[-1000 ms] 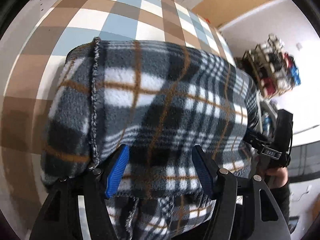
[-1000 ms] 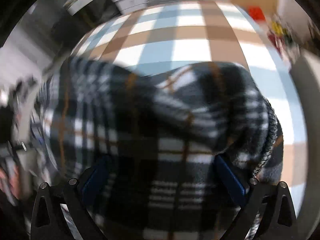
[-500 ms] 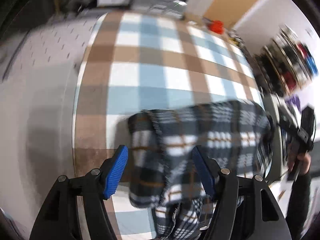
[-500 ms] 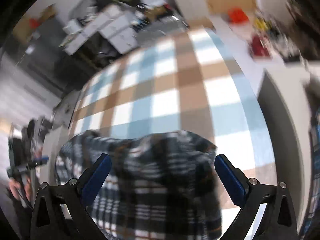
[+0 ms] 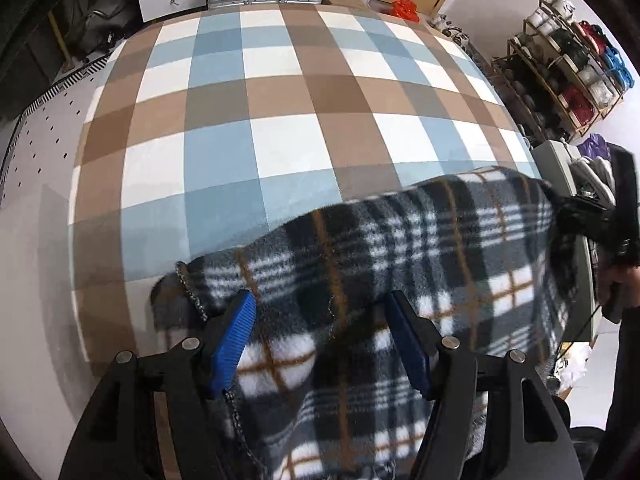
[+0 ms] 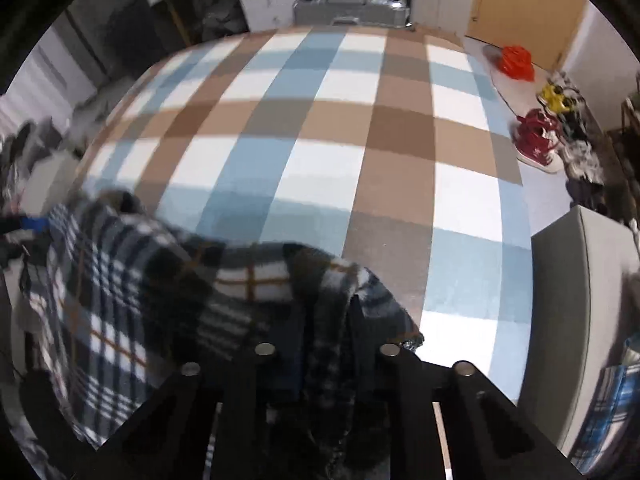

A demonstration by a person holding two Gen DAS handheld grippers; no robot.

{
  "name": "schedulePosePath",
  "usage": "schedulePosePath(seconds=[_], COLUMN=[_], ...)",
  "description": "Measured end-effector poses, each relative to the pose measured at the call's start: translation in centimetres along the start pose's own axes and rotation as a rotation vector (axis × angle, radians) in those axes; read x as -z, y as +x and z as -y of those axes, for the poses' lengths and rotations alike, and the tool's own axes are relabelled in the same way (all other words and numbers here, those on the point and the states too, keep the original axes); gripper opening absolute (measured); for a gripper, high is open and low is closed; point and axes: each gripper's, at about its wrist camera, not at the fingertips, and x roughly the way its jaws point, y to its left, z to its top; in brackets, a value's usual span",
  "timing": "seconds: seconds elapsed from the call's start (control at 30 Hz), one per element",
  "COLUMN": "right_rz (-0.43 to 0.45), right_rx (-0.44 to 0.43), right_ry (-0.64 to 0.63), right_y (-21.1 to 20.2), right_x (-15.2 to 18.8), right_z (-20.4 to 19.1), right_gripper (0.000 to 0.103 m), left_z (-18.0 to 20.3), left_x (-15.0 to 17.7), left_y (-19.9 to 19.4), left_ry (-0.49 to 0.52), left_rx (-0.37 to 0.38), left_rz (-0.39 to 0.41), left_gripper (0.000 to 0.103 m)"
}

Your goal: Fold large clothes

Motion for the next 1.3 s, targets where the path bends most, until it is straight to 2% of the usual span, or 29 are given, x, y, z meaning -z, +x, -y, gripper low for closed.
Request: schedulePosePath(seconds=[0.13,0.2,0.3,0.4,0.5,0.57,0.6,0.67,0.77,0.8,0.87,0.9,0.93,1.0,1.13,1.2,1.3], right_rz=[0.116,0.160,0.186,0.196,0.205,0.189,0.179,0.186,0.266,0.277,0.290,0.293,0.299,0.347,0.281,0.219,0.125], right_rx=[-0.122,-0.211,-0.298,-0.211,-0.169,-0.038,-0.027,-0.081,-0.123,-0.133,-0.151,-0.160,-0.173,-0.193,-0.263,-0.289,-0.436], right_ry=[0.199,0.341,0.508,0.434,0.479,0.504,0.502,0.501,0.385,0.340,0.190,0.153,0.114,0.034,-0.015,0.021,0.101], right_y=[-1.1,-1.2,-0.6,-1.0,-1.9,-2.2,-2.4,-3.6,-7.3,-7.9,-9.5,-9.7,-9.9,-10.3,-8.3,-6.5,-4.4], right_x=[0.3,1.3,2.8,3.0,2.7,2.5,2.6,2.7,2.1,1.9,1.5,1.4,1.6,2.2,3.3,4.5,7.0], right_z=[3.5,6.0,8.8,7.7,8.1,8.9,9.2,9.1,6.0,4.8,0.2,-1.2,-3.1,-7.1,-12.1,-14.2,-15.7], right_gripper=[0.012,0.011,0.010,0.010,0.010,0.010,0.010,0.010,0.012,0.014,0.032,0.074,0.103,0.103,0.103,0.103,0.103], left_z=[-1.0,-0.8,0.1,0.4,-0.1,-0.6,-0.6,-0.6,-0.8,-1.0,-2.1,-3.1,-4.2,-5.9,-7.2,-6.4,-4.1], left_x=[1.1,1.7,2.5,3.3,3.7,4.1,4.2,4.4,4.0,3.9,3.7,3.7,3.7,3.6,2.8,1.9,0.1], left_y=[-0.2,-0.3,0.0,-0.2,-0.2,-0.2,-0.4,-0.8,-1.9,-2.4,-3.7,-4.4,-5.0,-5.6,-5.6,-5.2,-4.1], left_ry=[-0.023,-0.009,0.029,0.049,0.038,0.028,0.028,0.034,0.027,0.010,-0.044,-0.089,-0.139,-0.200,-0.221,-0.173,-0.037], left_rx=[0.034,0.021,-0.023,-0.053,-0.043,-0.026,-0.020,-0.011,0.009,0.021,0.069,0.093,0.097,0.082,0.060,0.026,-0.061], left_rz=[0.045,0.059,0.076,0.089,0.094,0.102,0.108,0.104,0.080,0.080,0.092,0.103,0.119,0.123,0.106,0.096,0.070], left_gripper=[0.063,0.063,0.063,0.063,0.063,0.063,0.063,0.063,0.063,0.063,0.063,0.063,0.063,0.063,0.063,0.063,0.063])
